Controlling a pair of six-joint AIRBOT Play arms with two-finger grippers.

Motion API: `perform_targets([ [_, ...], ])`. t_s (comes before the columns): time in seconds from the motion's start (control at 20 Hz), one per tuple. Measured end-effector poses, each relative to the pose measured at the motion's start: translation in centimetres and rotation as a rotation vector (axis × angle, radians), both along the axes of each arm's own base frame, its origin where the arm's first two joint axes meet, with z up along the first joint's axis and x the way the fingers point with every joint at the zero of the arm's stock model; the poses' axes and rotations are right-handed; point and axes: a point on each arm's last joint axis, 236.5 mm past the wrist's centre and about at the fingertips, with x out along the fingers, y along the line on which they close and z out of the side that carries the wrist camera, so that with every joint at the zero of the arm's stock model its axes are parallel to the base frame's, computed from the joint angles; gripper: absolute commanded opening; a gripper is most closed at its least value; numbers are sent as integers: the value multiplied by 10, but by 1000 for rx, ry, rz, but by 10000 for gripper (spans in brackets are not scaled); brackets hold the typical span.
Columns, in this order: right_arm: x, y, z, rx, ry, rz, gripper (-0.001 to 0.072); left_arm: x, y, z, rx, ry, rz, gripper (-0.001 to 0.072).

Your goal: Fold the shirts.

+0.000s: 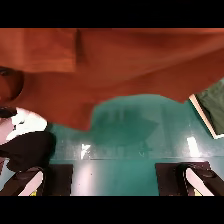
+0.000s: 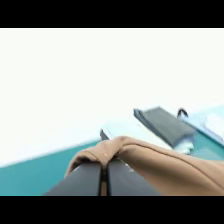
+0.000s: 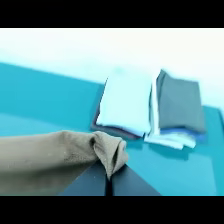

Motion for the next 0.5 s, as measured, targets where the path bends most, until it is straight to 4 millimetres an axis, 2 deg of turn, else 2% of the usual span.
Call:
perform_targets([
  [0.1,2,-3,-2,7,13,-13,13,10,6,-6,-11,24,25,25],
  [0.2,19,-7,-25,26,85,-18,12,42,13,-34,-18,120,44,25],
  [0.25,33,-10,-45,40,142,-21,13,65,16,-56,-22,191,51,25],
  [0.3,49,-13,-68,53,210,-24,13,87,19,-82,-23,271,54,25],
  [0.4,84,-20,-126,83,378,-27,13,137,22,-150,-27,467,51,25],
  [0.5,114,-26,-194,114,566,-29,12,181,27,-234,-31,684,51,26],
])
